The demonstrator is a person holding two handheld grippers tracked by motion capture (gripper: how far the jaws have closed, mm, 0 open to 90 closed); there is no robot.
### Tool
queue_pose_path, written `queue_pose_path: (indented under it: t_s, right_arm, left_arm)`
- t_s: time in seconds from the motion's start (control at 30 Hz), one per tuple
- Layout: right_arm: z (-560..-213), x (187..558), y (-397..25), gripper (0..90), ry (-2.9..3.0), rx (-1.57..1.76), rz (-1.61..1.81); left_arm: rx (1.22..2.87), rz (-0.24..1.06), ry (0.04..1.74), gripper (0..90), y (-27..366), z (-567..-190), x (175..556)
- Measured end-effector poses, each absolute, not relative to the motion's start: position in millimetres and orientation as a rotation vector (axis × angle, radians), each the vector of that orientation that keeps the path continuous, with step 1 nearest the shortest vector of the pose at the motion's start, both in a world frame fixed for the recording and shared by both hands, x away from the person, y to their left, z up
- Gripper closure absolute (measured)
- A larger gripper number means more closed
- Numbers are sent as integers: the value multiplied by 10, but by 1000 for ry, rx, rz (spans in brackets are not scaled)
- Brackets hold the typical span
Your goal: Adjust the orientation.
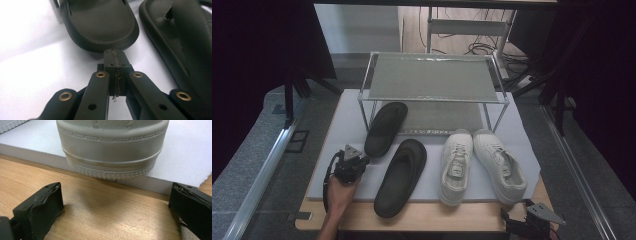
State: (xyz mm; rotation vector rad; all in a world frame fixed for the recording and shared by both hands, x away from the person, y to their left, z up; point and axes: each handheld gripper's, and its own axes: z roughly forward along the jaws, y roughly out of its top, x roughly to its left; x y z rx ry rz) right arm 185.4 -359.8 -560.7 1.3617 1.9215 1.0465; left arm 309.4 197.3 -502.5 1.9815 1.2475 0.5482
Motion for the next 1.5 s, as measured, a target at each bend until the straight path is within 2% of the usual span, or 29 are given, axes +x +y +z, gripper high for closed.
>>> queue_pose_path:
  t_s: [0.77, 1.5]
  right_arm:
    - [-5608, 1854, -3599, 0, 1921, 1360, 1048]
    - [-5609, 1853, -3600, 0, 1922, 1359, 1048]
  left_arm:
    - [1998, 522, 1199, 897, 1660, -5065, 3452]
    - [2010, 574, 1219, 897, 1522, -5053, 3832]
